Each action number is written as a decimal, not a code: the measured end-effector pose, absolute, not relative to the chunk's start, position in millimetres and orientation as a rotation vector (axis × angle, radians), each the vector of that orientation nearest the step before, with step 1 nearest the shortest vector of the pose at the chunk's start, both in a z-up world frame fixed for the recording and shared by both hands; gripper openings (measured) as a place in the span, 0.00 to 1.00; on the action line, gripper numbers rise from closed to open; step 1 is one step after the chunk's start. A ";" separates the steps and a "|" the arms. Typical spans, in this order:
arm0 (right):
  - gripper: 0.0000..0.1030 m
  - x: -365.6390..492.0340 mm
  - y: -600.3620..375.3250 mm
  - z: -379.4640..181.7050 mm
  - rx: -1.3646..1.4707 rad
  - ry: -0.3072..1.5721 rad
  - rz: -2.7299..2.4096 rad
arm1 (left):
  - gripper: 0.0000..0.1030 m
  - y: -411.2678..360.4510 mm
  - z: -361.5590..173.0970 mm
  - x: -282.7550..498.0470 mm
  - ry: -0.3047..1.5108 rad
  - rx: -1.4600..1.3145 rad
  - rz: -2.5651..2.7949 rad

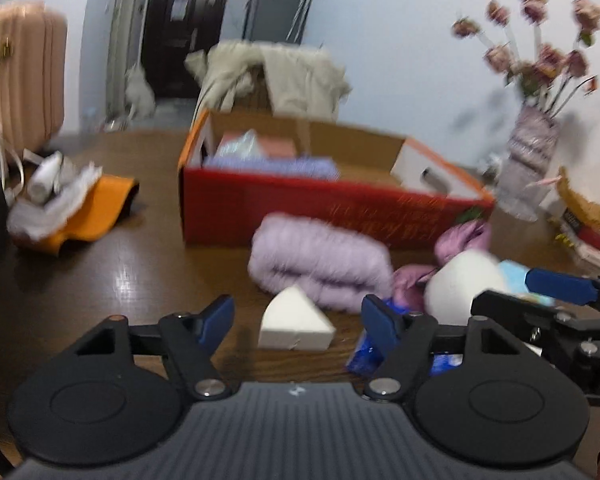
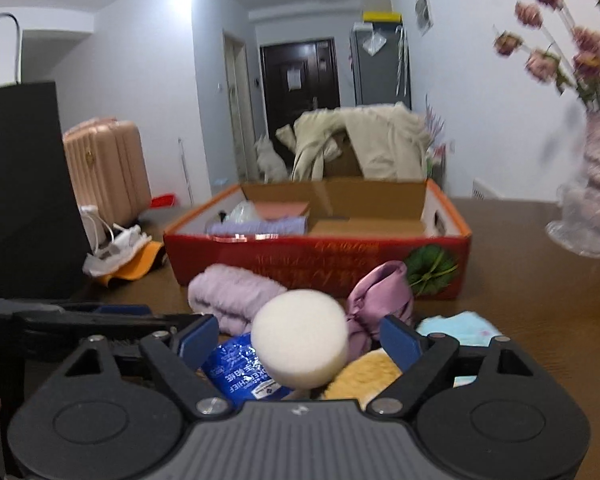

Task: Organize soft objects
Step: 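Grasp the white wedge sponge with the left tool while the right tool grasps the white round sponge, then lower both sponges into the box and open both tools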

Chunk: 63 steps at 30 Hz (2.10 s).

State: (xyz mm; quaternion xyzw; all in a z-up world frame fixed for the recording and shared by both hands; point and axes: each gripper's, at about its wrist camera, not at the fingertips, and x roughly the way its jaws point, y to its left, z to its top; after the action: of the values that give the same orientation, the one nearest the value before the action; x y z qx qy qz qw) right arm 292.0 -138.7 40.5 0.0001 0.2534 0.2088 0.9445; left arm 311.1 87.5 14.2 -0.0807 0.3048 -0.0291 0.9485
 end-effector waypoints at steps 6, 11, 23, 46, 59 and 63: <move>0.55 310.5 -127.7 27.0 -0.014 0.552 0.447 | 0.40 89.1 1.9 317.7 0.640 -0.166 -0.089; 0.55 304.7 -125.9 31.1 -0.029 0.533 0.460 | 0.35 89.3 8.0 311.5 0.648 -0.165 -0.078; 0.55 228.9 -165.4 76.6 -0.024 0.414 0.457 | 0.35 64.9 72.7 225.1 0.505 -0.137 -0.093; 0.55 485.8 -134.2 119.9 0.061 0.606 0.515 | 0.36 78.7 100.7 473.7 0.592 -0.190 -0.068; 0.67 640.1 -49.7 38.8 0.100 0.870 0.472 | 0.63 106.9 43.4 530.1 0.754 -0.219 -0.062; 0.69 633.9 -53.5 43.7 0.118 0.849 0.475 | 0.69 107.1 53.9 521.6 0.719 -0.225 -0.073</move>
State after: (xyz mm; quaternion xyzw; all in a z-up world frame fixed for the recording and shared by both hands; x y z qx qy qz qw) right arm 633.9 -53.4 43.7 0.0565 0.4078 0.2281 0.8823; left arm 521.6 107.1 53.9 -0.1099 0.3510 -0.0354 0.9292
